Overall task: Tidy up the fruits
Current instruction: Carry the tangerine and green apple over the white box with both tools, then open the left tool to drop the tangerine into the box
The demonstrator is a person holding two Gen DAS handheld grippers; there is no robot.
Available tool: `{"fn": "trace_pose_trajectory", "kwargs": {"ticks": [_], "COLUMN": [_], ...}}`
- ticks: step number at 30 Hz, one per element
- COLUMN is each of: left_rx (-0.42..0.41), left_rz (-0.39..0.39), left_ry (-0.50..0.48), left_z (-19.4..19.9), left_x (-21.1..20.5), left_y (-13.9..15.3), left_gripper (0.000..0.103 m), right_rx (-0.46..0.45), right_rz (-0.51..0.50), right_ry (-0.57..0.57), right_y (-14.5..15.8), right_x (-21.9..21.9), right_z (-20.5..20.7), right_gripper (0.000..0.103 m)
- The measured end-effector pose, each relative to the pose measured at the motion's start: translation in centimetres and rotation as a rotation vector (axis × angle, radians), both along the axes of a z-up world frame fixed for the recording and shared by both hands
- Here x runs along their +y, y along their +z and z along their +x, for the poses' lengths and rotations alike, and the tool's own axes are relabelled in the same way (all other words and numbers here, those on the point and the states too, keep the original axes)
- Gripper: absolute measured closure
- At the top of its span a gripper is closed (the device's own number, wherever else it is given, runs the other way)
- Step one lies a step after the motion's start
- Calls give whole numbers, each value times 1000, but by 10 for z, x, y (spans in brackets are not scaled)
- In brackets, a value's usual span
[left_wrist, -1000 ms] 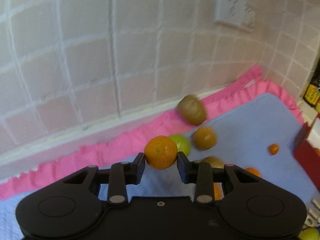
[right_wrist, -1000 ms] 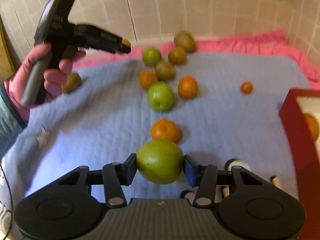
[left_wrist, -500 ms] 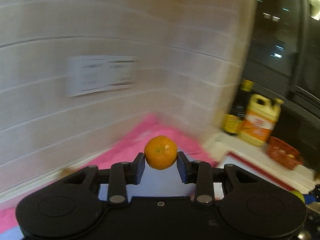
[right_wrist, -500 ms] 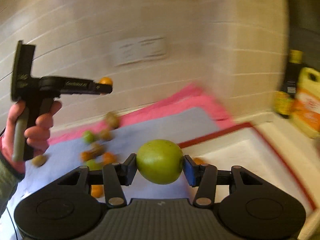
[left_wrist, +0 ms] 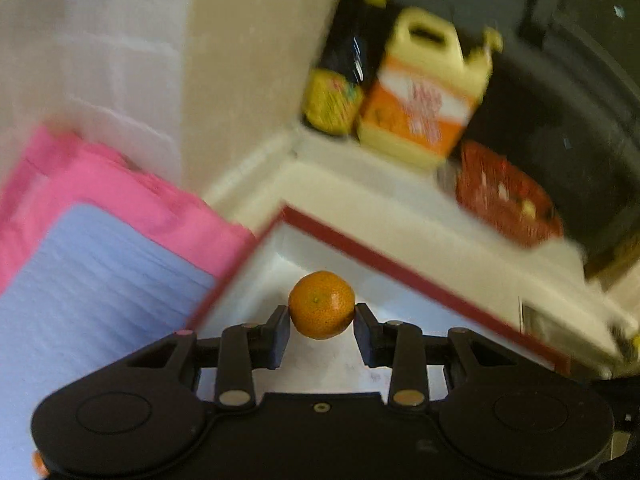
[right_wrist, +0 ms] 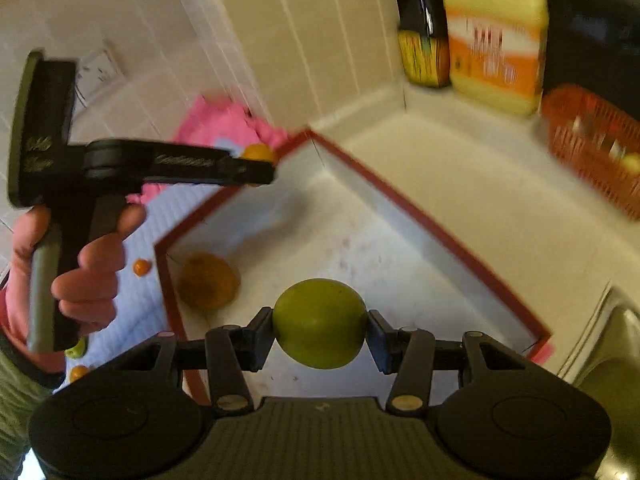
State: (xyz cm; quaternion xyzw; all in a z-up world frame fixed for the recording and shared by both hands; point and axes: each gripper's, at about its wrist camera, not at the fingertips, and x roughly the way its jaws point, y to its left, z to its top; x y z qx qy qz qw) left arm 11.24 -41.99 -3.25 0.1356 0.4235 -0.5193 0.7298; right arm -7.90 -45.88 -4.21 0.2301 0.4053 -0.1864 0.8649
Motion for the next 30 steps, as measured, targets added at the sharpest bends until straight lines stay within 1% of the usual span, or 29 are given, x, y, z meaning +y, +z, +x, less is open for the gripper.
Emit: {"fn": "trace_pose_trajectory", "kwargs": {"ticks": [2, 4, 5, 7, 9, 12, 16, 17, 18, 19, 21, 22, 23, 24, 26, 30], "left_rx": [-1, -15, -6, 13, 2, -4, 14, 17, 17, 12, -5, -11, -19, -31, -55, -82], "left_rz": [49, 87, 102, 110, 122, 123, 117, 118, 117, 107, 79, 70, 59, 49, 29, -27], "left_ry": [-34, -37, -32, -31, -36, -42, -33, -28, -24, -25, -47, -50, -49, -45, -35, 15], "left_z": [-3, -4, -2, 2, 2, 3, 4, 4, 4, 3, -1, -3, -5, -6, -7, -4], "left_x": [-11, -17, -19, -19, -18, -18, -17, -17, -15, -12, -4, 1, 7, 13, 26, 62], "left_y": [-19, -32, -38, -44, -48, -48, -48, -48, -46, -44, -37, -32, -26, -20, -9, 14], "left_gripper": [61, 61, 62, 61, 61, 61, 60, 51, 46, 41, 41, 36, 30, 29, 29, 29], "right_rx": [24, 46, 53, 60, 70, 86, 105, 110, 116, 121, 93, 72, 53, 38, 19, -30], "right_rz": [-5, 0, 11, 41, 58, 69, 73, 73, 75, 76, 86, 82, 66, 43, 12, 10], "right_ry": [9, 11, 12, 9, 6, 5, 12, 15, 19, 19, 30, 34, 30, 20, -4, -66], "right_y": [-8, -16, -19, -26, -32, -41, -47, -47, -48, -47, -39, -33, -25, -17, -4, 19], "right_x": [-1, -3, -4, -8, -10, -12, -10, -9, -7, -7, -6, -6, -6, -6, -8, -21], "right_z": [5, 10, 12, 15, 17, 23, 27, 28, 28, 27, 22, 19, 14, 10, 1, -22], "right_gripper": [52, 52, 52, 52, 52, 52, 52, 52, 51, 49, 46, 40, 37, 34, 33, 32]}}
